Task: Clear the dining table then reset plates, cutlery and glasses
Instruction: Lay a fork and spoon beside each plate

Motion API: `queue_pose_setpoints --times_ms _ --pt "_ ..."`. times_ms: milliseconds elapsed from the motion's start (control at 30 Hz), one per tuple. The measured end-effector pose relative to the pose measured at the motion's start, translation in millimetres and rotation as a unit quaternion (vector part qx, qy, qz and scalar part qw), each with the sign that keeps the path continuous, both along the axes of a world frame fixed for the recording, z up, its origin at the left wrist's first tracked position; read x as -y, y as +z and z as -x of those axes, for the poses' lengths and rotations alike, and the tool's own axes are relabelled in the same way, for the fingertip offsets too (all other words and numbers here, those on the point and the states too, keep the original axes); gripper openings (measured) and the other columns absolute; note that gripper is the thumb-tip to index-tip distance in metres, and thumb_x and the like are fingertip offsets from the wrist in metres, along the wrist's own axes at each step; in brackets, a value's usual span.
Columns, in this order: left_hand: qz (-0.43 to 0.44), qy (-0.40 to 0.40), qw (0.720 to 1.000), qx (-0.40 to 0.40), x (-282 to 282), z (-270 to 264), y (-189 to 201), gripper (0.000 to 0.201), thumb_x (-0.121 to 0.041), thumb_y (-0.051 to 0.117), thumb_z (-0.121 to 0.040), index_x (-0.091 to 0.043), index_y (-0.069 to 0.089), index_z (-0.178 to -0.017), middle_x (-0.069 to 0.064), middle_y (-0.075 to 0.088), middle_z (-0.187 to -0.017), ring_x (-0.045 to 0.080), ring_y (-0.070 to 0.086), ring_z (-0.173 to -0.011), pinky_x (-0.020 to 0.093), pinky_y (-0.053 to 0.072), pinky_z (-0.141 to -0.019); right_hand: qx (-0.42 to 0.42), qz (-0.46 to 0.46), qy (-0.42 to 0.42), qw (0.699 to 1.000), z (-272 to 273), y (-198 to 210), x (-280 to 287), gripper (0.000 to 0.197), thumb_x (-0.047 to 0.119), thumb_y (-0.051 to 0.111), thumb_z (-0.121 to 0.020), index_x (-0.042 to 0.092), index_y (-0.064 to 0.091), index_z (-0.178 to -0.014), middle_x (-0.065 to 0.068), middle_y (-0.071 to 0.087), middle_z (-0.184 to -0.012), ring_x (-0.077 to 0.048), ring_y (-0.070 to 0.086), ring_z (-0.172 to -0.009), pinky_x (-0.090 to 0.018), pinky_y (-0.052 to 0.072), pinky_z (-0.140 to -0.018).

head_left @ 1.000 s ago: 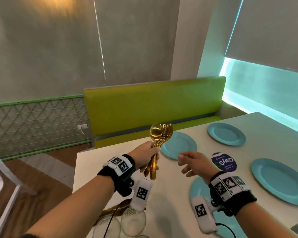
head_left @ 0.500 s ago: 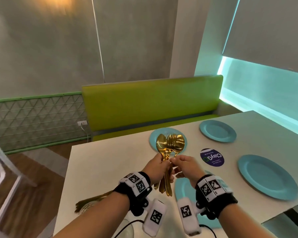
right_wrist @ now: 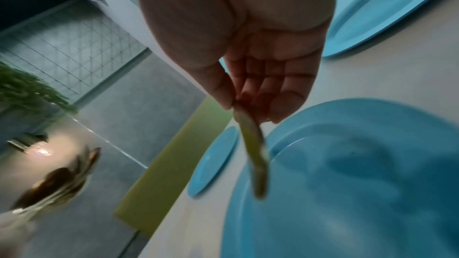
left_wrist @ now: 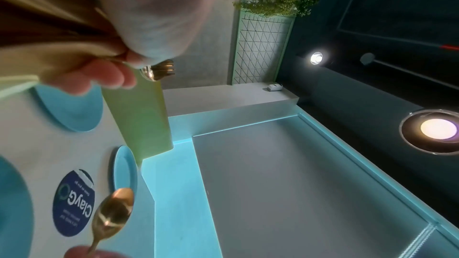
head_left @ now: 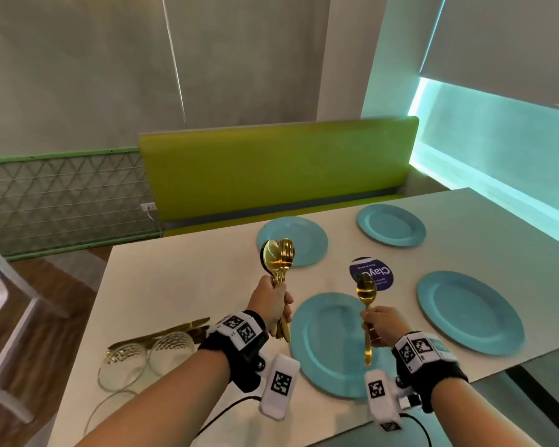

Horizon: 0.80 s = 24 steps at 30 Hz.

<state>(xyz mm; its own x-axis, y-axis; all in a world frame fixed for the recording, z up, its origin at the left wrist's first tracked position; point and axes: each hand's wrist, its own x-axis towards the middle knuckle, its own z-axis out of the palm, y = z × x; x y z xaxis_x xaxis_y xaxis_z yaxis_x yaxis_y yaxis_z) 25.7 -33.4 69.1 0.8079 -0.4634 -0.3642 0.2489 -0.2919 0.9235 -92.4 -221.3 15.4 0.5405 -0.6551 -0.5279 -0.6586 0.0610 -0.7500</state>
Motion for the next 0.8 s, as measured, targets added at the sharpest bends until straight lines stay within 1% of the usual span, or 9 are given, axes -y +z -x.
queue_pose_setpoints --times_ms 67,133,200,300,367,433,500,567,800 --pt "-0.002 0.006 1.0 -0.005 7.1 6.7 -4.6 0.018 -0.017 0.034 -0.099 -0.013 0.04 -0.082 0.005 0.05 -0.072 0.017 0.045 -0.048 0.031 0.044 -0.055 -0.035 0.021 -0.001 0.999 13.5 -9.4 19.0 0.025 0.007 0.051 -0.092 0.007 0.055 -0.067 -0.01 0.053 -0.061 -0.022 0.047 -0.052 -0.033 0.047 -0.059" --pt "-0.002 0.014 1.0 -0.014 14.1 12.9 -10.3 0.018 -0.016 0.034 -0.098 -0.013 0.04 -0.081 0.006 0.05 -0.071 0.018 0.044 -0.048 0.031 0.043 -0.054 -0.061 0.056 0.006 0.997 24.8 -12.6 37.1 0.02 0.005 0.051 -0.09 0.007 0.059 -0.072 -0.009 0.054 -0.064 -0.025 0.052 -0.06 -0.043 0.052 -0.071" --pt "-0.008 0.017 1.0 -0.02 20.5 19.4 -16.1 0.019 -0.015 0.033 -0.097 -0.012 0.04 -0.08 0.006 0.05 -0.069 0.019 0.044 -0.048 0.031 0.042 -0.055 -0.098 0.102 0.027 0.99 34.4 -14.0 52.9 0.014 0.005 0.053 -0.088 0.01 0.065 -0.085 -0.005 0.057 -0.069 -0.027 0.056 -0.072 -0.041 0.052 -0.081" --pt "-0.018 0.021 0.999 -0.03 26.4 28.9 -24.4 0.018 -0.012 0.033 -0.095 -0.011 0.04 -0.079 0.008 0.049 -0.066 0.02 0.043 -0.047 0.03 0.041 -0.054 -0.156 0.153 0.064 0.974 45.9 -23.7 72.1 0.018 0.014 0.059 -0.085 0.011 0.071 -0.099 -0.005 0.063 -0.083 -0.028 0.064 -0.088 -0.04 0.053 -0.089" --pt "-0.023 0.018 0.999 -0.031 28.5 34.2 -30.1 0.017 -0.011 0.033 -0.095 -0.009 0.041 -0.08 0.008 0.05 -0.065 0.02 0.044 -0.047 0.029 0.04 -0.052 -0.185 0.172 0.087 0.964 51.2 -30.2 76.8 0.019 0.019 0.061 -0.084 0.013 0.072 -0.098 -0.005 0.068 -0.093 -0.027 0.065 -0.092 -0.037 0.053 -0.089" --pt "-0.031 0.013 0.999 -0.027 30.8 38.3 -34.4 0.015 -0.011 0.033 -0.094 -0.007 0.043 -0.084 0.008 0.051 -0.064 0.019 0.045 -0.047 0.03 0.041 -0.053 -0.205 0.179 0.108 0.956 53.4 -33.0 77.7 0.018 0.022 0.062 -0.084 0.015 0.072 -0.097 -0.007 0.07 -0.102 -0.023 0.063 -0.088 -0.031 0.052 -0.086" --pt "-0.035 0.016 0.999 -0.026 31.9 40.2 -37.0 0.014 -0.011 0.033 -0.095 -0.005 0.045 -0.09 0.007 0.053 -0.067 0.018 0.046 -0.048 0.029 0.042 -0.052 -0.219 0.174 0.118 0.953 52.3 -38.3 79.7 0.017 0.021 0.062 -0.084 0.016 0.072 -0.097 -0.008 0.068 -0.107 -0.021 0.058 -0.084 -0.027 0.048 -0.083" --pt "-0.037 0.021 0.999 -0.026 32.5 40.3 -37.9 0.014 -0.012 0.033 -0.096 -0.006 0.045 -0.091 0.006 0.056 -0.071 0.016 0.048 -0.051 0.028 0.044 -0.05 -0.224 0.165 0.126 0.952 50.1 -44.7 81.7 0.02 0.018 0.06 -0.086 0.014 0.071 -0.102 -0.01 0.067 -0.113 -0.022 0.057 -0.087 -0.027 0.046 -0.082" --pt "-0.053 0.026 0.998 -0.022 34.5 40.9 -39.7 0.016 -0.015 0.033 -0.098 -0.007 0.047 -0.096 0.006 0.061 -0.078 0.016 0.053 -0.058 0.026 0.048 -0.055 -0.197 0.167 0.113 0.96 40.6 -53.4 87.8 0.022 0.013 0.059 -0.088 0.007 0.069 -0.107 -0.015 0.066 -0.117 -0.029 0.06 -0.107 -0.027 0.043 -0.088"
